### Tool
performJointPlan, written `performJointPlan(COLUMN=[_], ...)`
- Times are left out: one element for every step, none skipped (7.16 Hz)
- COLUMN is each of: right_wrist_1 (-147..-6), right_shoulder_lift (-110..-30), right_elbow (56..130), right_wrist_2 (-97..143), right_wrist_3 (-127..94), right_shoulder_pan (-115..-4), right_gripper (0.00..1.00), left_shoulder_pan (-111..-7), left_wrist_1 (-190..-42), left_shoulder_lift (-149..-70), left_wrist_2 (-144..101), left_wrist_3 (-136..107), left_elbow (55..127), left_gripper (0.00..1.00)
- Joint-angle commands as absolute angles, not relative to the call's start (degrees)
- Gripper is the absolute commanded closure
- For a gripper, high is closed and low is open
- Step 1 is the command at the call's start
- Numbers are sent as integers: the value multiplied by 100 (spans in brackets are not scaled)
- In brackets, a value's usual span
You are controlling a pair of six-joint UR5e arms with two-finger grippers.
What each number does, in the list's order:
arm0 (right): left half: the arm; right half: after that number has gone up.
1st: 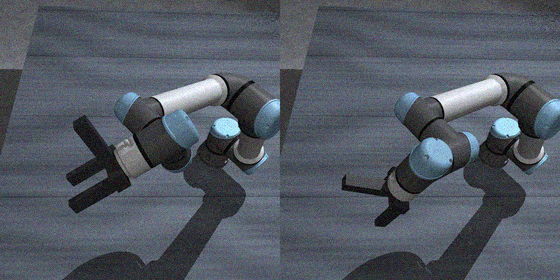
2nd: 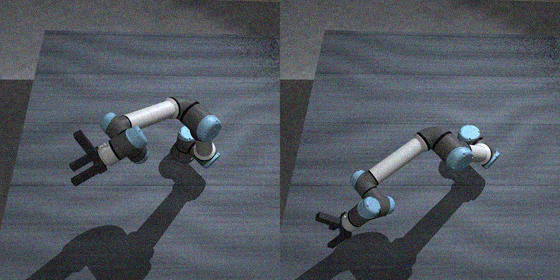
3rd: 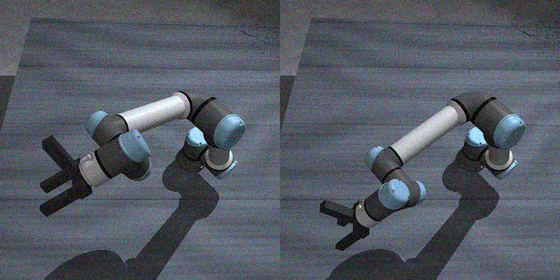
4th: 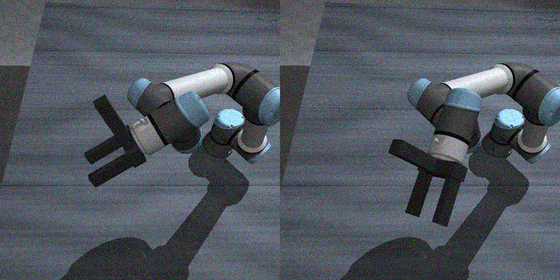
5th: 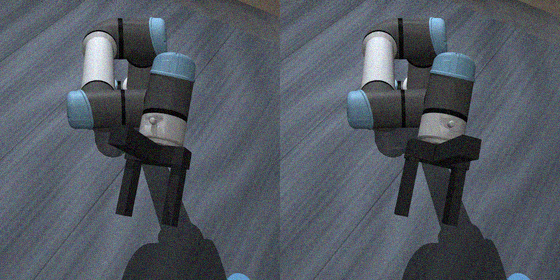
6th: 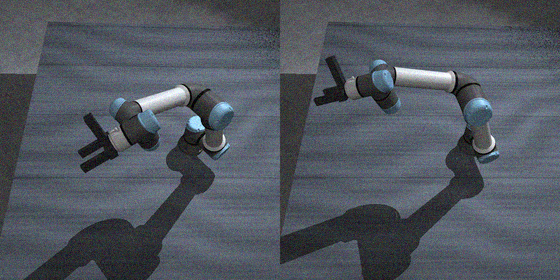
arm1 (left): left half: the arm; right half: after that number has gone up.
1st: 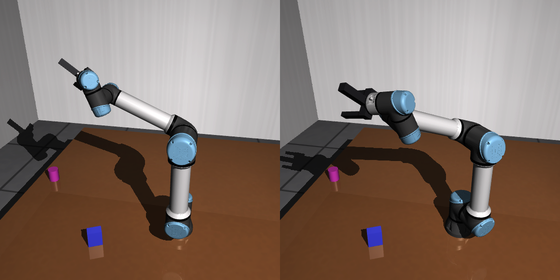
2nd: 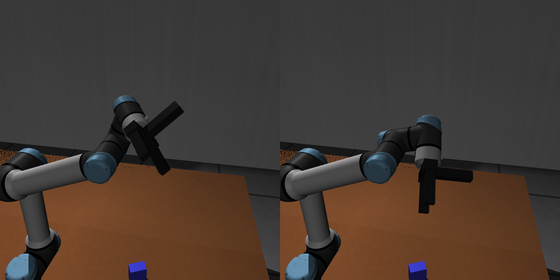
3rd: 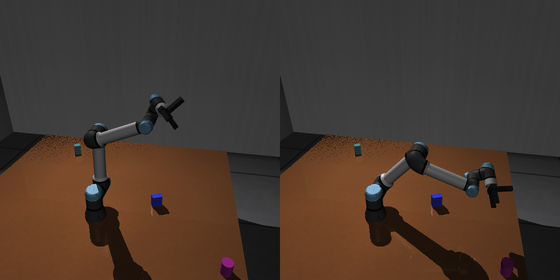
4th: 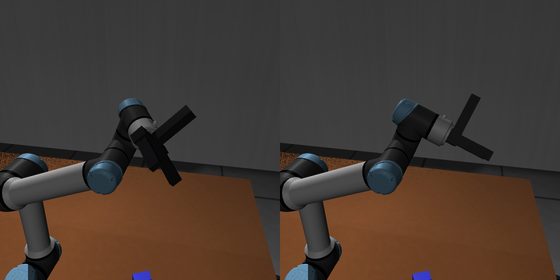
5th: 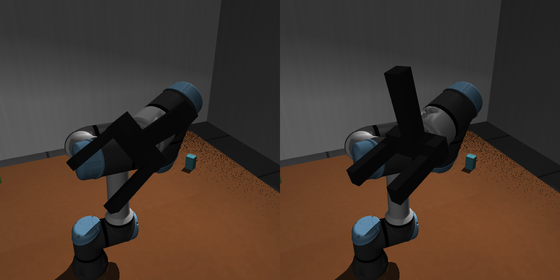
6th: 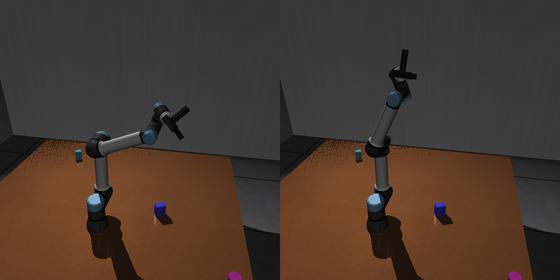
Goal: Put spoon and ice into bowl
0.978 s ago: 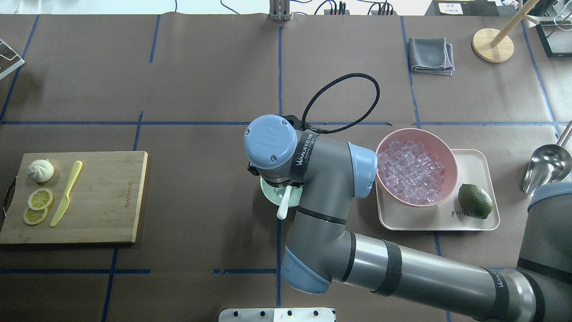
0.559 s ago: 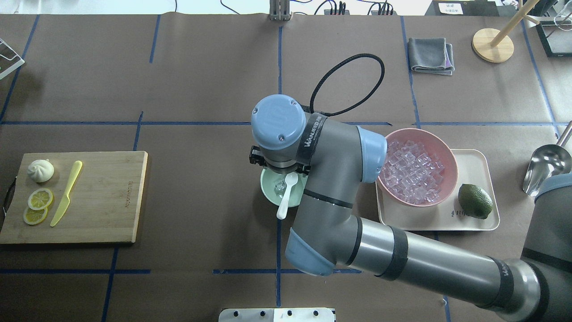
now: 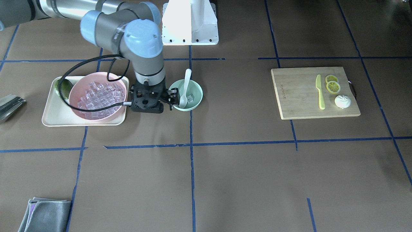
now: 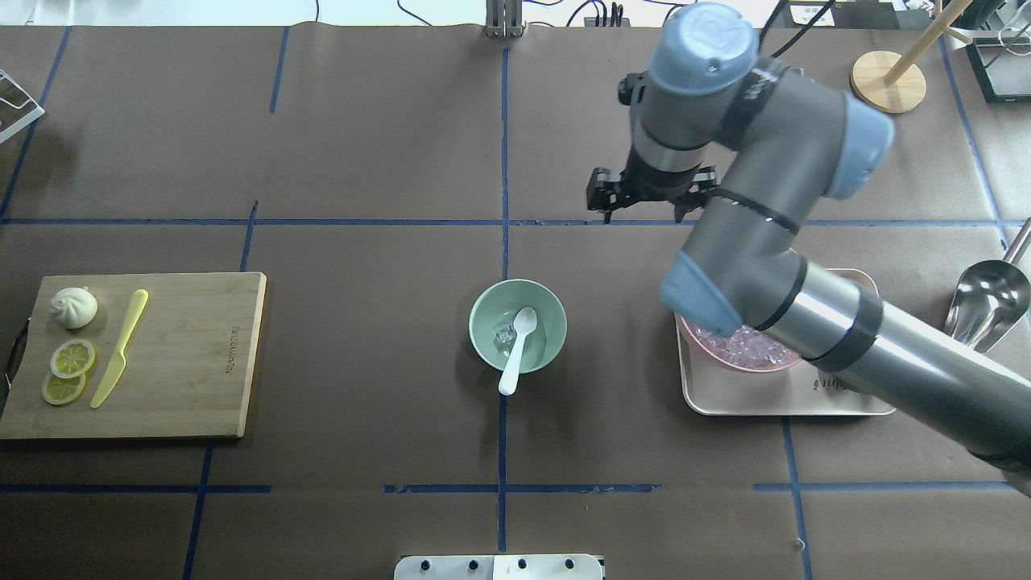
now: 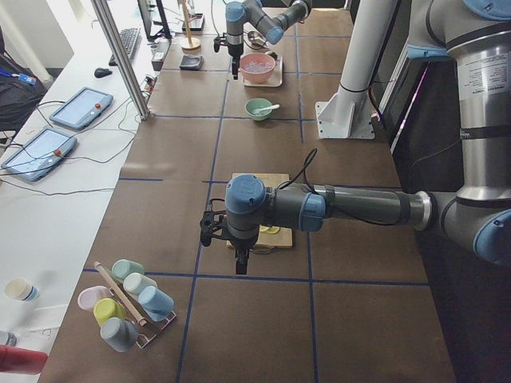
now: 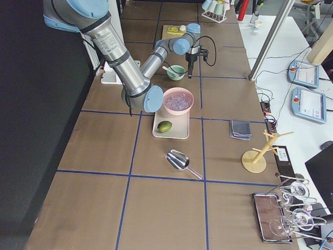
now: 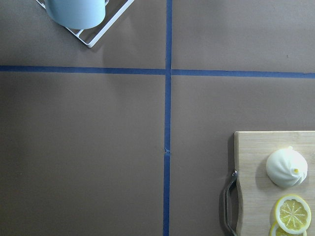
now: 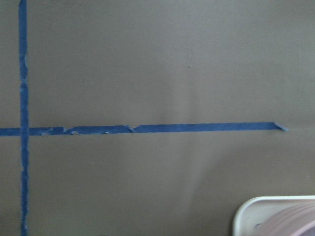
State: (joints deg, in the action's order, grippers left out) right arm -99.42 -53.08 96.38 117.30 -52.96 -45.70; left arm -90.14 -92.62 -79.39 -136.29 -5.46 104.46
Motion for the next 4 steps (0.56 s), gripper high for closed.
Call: performJointPlan(right_wrist_1=[-9949, -9949, -9941, -9940], right_shoulder_lift=[-6236, -6588, -7114, -7632], right_elbow=[10167, 10265, 10483, 10633], right_wrist_2=[12495, 12611, 12656, 12996], right_wrist_3=[-3567, -2890, -2152, -1353], right_shoulder_pan=[-5743, -6096, -6448, -6982], right_gripper=[1, 1, 1, 1], left_shoulder_pan=[-8826, -8850, -8955, -9026], left_wrist_1=[-9246, -8802, -8224, -8183], left_shoulder_lift=[-7945, -7971, -8033, -8024], left_wrist_2=[-13623, -13614, -13475, -13448], left_wrist_3=[-406, 431, 996, 1037], left_elbow=[10441, 10363, 10388, 10415], left_gripper=[0, 0, 0, 0])
